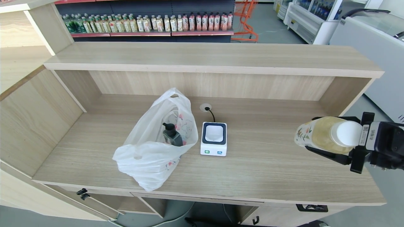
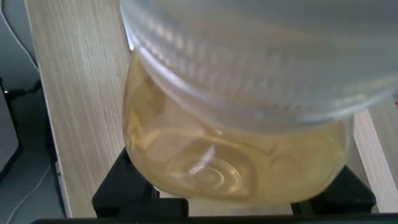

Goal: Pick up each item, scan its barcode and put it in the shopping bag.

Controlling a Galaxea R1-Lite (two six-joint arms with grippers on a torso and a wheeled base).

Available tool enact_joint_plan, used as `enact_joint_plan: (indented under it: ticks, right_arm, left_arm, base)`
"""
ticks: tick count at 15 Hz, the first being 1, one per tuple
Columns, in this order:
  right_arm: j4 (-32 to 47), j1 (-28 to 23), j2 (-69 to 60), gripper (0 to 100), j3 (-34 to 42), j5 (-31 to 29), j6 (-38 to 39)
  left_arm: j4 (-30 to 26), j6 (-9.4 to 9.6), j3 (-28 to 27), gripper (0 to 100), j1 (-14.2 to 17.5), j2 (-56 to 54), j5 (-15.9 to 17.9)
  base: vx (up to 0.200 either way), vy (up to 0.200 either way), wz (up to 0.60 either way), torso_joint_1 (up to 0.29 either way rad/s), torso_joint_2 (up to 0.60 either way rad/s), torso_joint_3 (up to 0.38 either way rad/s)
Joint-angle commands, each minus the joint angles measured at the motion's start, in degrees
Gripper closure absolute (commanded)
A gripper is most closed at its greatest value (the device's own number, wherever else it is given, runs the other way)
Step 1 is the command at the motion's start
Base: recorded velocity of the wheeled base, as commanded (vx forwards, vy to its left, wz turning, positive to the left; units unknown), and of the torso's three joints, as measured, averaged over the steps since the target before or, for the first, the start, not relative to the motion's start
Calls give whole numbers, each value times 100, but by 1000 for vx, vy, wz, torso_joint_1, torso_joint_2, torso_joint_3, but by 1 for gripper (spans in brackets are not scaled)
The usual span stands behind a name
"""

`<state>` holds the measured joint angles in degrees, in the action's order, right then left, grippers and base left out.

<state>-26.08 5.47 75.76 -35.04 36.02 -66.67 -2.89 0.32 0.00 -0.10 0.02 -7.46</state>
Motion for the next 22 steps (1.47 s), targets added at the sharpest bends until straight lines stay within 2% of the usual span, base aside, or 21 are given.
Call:
enact_joint_plan:
  ticks: [1,5,10,16,18,22]
  right_arm:
    - [-12,6,211,100,-82,45,-4]
    - [-3,6,641,100,-592,203,-4]
    - [-3,-2,1221,100,-812,950,5]
    - [-3,24,2012,100,-1084,1812,5]
    - [-38,33,2250,100,-1146,1935,-30]
    - [-179,375,2689,100,-1612,2119,-39]
  left_arm:
    - [-1,12,0,0,1,-2,-1]
    - [-1,12,0,0,1,-2,-1]
    - [-1,21,0,0,1,-2,-1]
    - [-1,21,0,0,1,-2,-1]
    - [-1,21,0,0,1,-2,-1]
    - [-1,21,0,0,1,-2,-1]
  base:
    - [0,200,0,2,2,2]
    - [0,50,0,1,2,1]
    - [200,0,0,-2,-3,4]
    - [0,0,0,0,0,0]
    - [0,0,0,0,0,0]
    - [0,0,0,0,0,0]
